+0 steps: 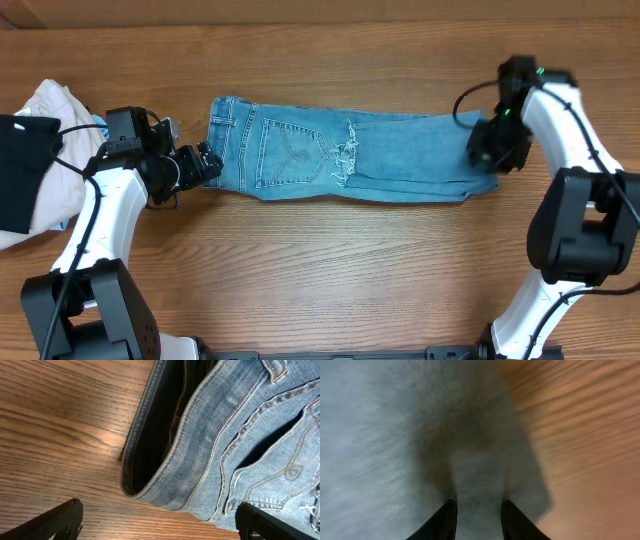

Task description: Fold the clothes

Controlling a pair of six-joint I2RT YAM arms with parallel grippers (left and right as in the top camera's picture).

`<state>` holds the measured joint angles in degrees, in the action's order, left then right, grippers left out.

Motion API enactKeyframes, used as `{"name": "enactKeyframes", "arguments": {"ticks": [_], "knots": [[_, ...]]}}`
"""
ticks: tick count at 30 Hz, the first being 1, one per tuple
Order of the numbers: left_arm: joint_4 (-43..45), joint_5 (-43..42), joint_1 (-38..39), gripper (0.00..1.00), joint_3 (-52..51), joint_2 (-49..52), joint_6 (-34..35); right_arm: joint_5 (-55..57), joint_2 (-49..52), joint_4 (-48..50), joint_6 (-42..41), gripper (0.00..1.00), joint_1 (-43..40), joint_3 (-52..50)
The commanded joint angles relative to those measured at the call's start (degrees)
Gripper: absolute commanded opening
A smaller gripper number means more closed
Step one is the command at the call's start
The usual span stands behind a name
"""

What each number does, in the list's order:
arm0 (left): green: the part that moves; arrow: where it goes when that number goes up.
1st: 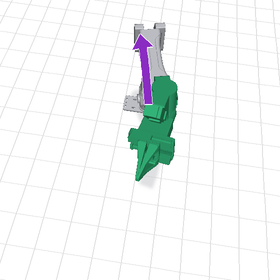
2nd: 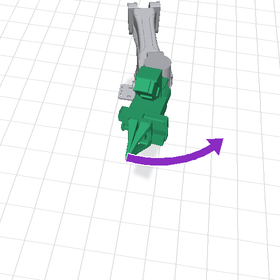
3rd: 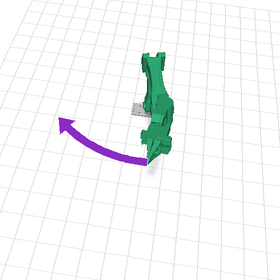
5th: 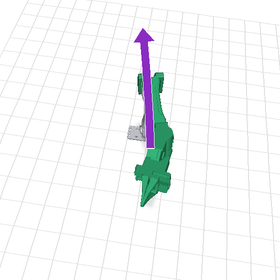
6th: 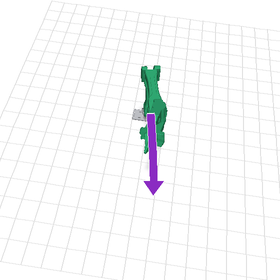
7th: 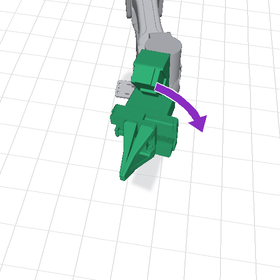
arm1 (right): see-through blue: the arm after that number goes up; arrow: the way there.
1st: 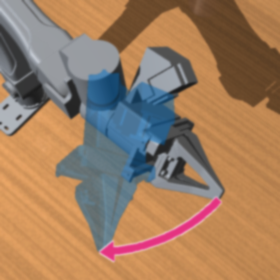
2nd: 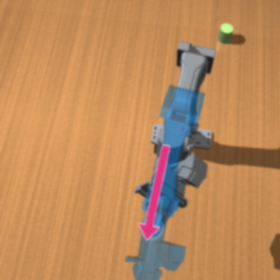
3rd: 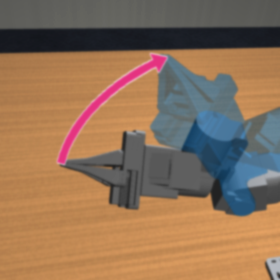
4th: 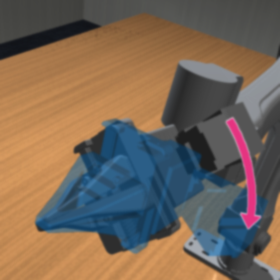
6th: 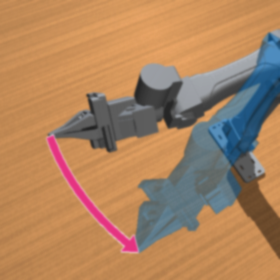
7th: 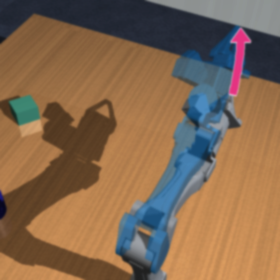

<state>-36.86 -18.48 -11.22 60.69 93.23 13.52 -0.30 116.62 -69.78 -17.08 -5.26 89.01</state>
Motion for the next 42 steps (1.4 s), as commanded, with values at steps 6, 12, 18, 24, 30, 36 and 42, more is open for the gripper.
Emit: {"name": "enactKeyframes", "arguments": {"ticks": [6,12,18,24,30,36,42], "knots": [[-0.17,-0.83,0.42,1.0,1.31,-1.64,0.63,-4.33,-1.46,9.64,1.07,0.32,0.13,-12.2],[0.81,-1.09,0.39,1.0,1.6,-1.66,-0.35,-4.33,-3.3,3.17,1.05,0.33,0.13,-2.19],[1.07,-6.71,0.39,1.0,5.81,-1.64,-11.89,-4.35,-6.78,-4.0,1.2,0.36,0.15,10.49],[3.58,-11.63,0.44,1.0,6.99,-1.05,-16.33,-4.55,-8.13,-7.28,4.63,0.38,0.15,13.86],[6.99,-15.41,1.05,1.0,6.99,4.11,-15.96,-4.55,-8.11,-7.93,4.94,0.38,0.15,13.81],[11.52,-15.39,1.64,1.0,6.99,9.9,-13.09,-4.55,-8.11,-8.33,4.94,0.38,0.15,13.81],[12.74,-14.08,1.66,1.0,6.99,15.3,-11.87,-4.55,-8.11,-8.44,4.87,0.38,0.15,13.81]]}}
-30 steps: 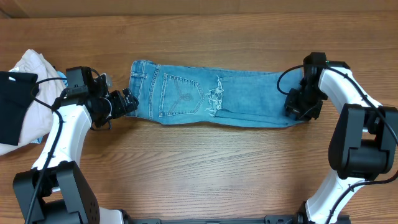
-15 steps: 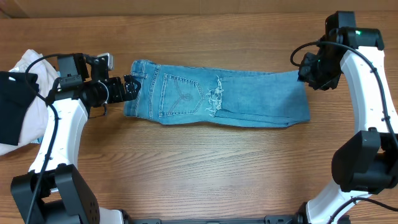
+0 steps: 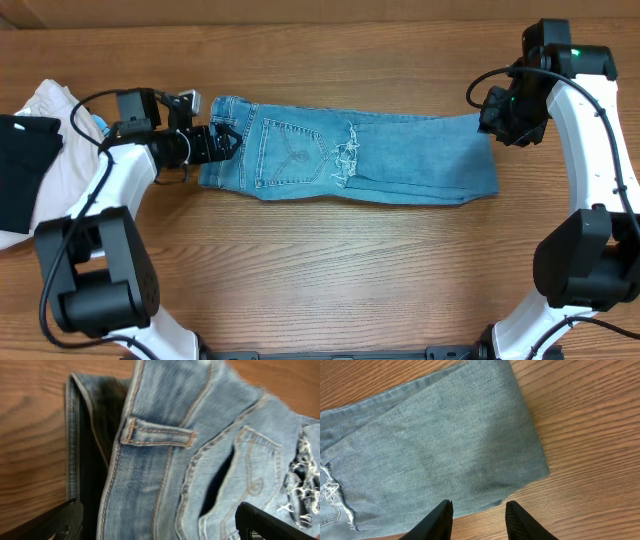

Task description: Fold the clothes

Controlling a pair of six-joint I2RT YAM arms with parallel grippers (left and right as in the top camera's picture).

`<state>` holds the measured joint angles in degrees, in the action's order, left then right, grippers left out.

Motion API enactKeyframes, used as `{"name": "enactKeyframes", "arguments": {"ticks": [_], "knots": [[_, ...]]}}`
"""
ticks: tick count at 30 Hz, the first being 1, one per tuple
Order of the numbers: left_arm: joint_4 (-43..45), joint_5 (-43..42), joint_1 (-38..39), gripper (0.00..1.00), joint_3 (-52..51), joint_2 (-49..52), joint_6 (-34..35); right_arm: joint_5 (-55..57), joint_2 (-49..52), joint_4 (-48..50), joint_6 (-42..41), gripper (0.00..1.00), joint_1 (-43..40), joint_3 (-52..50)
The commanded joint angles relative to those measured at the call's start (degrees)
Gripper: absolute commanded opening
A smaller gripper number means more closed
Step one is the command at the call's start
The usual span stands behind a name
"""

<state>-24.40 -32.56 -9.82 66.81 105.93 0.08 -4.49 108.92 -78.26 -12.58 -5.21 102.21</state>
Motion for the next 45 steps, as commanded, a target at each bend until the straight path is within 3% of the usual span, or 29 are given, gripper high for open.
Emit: {"name": "enactKeyframes", "arguments": {"ticks": [1,3,18,21,25,31,34,39,45], "knots": [[0.26,2.47,0.26,1.0,0.87,3.61,2.91,-0.35,-0.42,-0.07,0.33,0.38,0.11,0.61],[0.24,6.1,0.26,1.0,0.87,5.53,4.87,-0.35,-0.42,-0.26,0.15,0.38,0.11,0.61],[1.73,5.95,0.46,1.0,0.87,13.29,9.18,-0.35,-0.42,-1.66,0.15,0.38,0.11,0.61],[1.73,5.95,0.66,0.87,0.87,13.31,9.16,-0.35,-0.42,-1.73,0.09,0.38,0.11,0.61],[1.73,5.95,0.81,0.53,0.87,13.31,9.16,-0.35,-0.42,-1.84,-0.04,0.38,0.11,0.61],[1.75,6.01,0.79,0.38,0.87,13.31,9.09,-0.35,-0.42,-1.84,-0.04,0.38,0.11,0.61],[1.29,6.19,0.31,0.06,0.87,13.29,8.7,-0.33,-0.42,-1.84,-0.04,0.38,0.11,0.61],[-2.67,6.16,-2.67,0.04,1.92,11.39,8.68,-0.33,-0.42,-1.84,-0.04,0.38,0.11,0.61],[-13.44,8.98,-9.81,0.04,7.65,2.43,5.75,-0.33,-0.42,-1.86,-0.02,0.39,0.09,0.61]]}}
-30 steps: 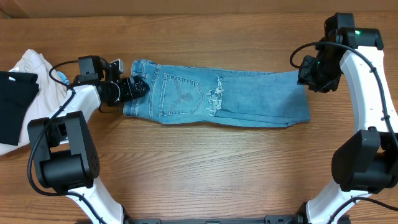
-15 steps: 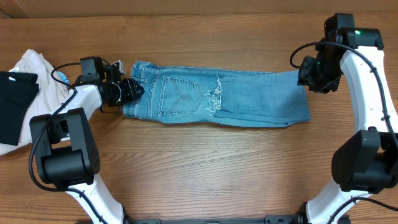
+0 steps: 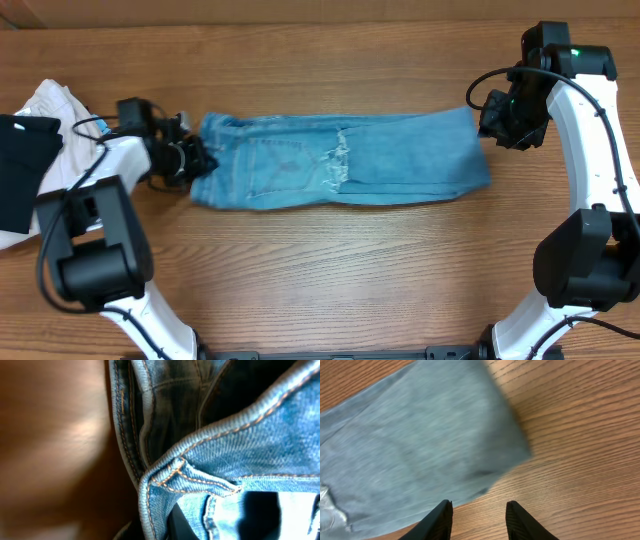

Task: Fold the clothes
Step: 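Lift the waistband with the left gripper and fold it rightward over the legs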

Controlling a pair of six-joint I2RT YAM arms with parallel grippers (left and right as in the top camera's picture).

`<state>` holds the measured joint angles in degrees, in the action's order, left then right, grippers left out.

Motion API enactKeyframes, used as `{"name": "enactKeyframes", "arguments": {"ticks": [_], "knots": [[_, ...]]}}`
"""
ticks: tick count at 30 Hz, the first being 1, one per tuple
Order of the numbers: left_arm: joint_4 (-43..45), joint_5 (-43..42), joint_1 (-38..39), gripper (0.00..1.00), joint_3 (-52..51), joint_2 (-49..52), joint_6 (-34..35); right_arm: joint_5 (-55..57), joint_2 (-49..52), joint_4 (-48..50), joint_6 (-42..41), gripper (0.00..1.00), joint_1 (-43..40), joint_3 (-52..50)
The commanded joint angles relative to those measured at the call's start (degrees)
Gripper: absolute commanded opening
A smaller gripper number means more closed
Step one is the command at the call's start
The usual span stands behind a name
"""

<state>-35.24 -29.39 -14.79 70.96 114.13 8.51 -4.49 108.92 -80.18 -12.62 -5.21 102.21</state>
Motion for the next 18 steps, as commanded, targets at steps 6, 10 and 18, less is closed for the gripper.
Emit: {"name": "enactKeyframes", "arguments": {"ticks": [6,10,18], "knots": [[-13.84,15.63,-10.8,0.04,14.23,-13.11,-7.45,-0.35,-0.42,-0.37,0.02,0.39,0.09,0.61],[-23.37,18.67,-12.9,0.04,24.7,-13.64,-9.68,-0.33,-0.42,-1.2,0.33,0.39,0.09,0.61],[-37.11,2.51,-6.49,0.04,41.22,-13.64,-9.44,-0.33,-0.42,-2.23,0.52,0.39,0.11,0.61]]}}
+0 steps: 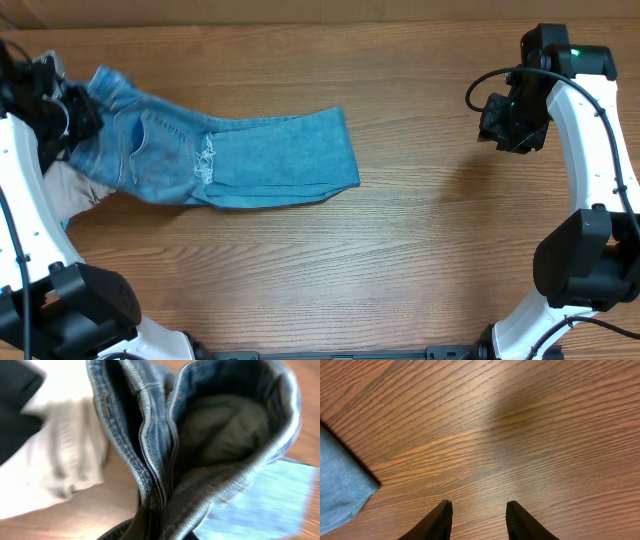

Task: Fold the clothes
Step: 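Lift the waistband with the left gripper and fold it rightward over the legs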

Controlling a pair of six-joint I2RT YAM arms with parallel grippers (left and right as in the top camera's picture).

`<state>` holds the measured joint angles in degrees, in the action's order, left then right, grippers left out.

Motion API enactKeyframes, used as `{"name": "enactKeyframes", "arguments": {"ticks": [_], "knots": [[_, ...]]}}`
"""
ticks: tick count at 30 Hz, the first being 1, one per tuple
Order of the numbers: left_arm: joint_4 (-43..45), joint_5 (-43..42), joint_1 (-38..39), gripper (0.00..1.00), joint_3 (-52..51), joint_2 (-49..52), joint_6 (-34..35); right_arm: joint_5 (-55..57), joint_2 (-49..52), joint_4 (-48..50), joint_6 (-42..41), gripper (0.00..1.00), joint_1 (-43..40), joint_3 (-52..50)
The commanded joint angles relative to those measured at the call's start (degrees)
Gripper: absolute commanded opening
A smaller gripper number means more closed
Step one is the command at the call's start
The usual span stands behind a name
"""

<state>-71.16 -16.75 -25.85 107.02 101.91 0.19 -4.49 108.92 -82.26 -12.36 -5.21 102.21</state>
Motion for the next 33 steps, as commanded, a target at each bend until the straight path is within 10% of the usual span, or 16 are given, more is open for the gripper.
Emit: {"name": "enactKeyframes", "arguments": {"ticks": [1,17,33], "knots": [[-1.46,-10.71,6.19,0.04,5.62,-1.42,-0.28,-0.33,-0.42,-0.24,0.26,0.39,0.11,0.61],[4.5,1.51,34.07,0.04,5.62,4.63,13.46,-0.35,-0.42,-2.14,0.42,0.39,0.11,0.61],[13.46,4.68,38.97,0.04,5.64,7.43,24.37,-4.37,1.18,5.7,1.77,0.37,3.78,-4.98]]}}
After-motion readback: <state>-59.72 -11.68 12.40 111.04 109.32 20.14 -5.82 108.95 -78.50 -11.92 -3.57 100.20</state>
